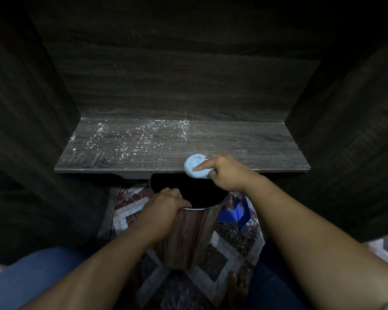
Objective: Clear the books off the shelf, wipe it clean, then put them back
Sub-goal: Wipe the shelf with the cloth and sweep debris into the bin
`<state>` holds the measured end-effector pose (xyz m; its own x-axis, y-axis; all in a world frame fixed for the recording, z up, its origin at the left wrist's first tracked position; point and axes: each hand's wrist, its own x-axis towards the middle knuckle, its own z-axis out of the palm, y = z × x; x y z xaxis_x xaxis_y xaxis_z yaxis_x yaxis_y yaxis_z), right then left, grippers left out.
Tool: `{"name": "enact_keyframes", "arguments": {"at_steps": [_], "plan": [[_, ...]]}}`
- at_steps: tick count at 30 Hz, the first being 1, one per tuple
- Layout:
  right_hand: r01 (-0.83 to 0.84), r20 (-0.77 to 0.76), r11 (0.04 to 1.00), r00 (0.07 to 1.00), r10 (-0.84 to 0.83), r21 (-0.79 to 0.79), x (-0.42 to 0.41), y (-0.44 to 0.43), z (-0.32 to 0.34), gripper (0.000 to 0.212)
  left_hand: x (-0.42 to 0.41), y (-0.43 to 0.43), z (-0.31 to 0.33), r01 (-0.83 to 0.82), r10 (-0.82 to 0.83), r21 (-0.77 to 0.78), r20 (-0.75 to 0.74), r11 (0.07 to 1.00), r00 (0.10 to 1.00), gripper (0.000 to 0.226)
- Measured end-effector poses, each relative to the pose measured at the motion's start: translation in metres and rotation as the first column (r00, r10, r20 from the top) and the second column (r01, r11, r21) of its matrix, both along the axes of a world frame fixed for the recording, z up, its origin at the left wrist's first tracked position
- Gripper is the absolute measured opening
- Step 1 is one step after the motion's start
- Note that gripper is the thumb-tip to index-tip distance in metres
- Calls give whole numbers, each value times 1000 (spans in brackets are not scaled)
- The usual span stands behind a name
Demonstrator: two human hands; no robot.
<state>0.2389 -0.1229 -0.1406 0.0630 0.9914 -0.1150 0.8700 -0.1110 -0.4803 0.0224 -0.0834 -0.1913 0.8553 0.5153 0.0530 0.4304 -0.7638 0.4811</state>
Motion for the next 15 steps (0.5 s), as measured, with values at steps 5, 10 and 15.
{"name": "enact_keyframes", "arguments": {"at_steps": [5,10,15], "plan": [[197,-82,940,980,-181,277,18,-7,17,42,1,1,0,4,-4,9,14,1000,1000,40],[276,-100,870,961,-258,408,16,-4,6,43,5,0,1,3,-3,12,3,1000,1000,26],[94,-7,984,996,-94,153,6,-6,4,31,9,-2,3,25,-25,20,0,999,1000,40]]}}
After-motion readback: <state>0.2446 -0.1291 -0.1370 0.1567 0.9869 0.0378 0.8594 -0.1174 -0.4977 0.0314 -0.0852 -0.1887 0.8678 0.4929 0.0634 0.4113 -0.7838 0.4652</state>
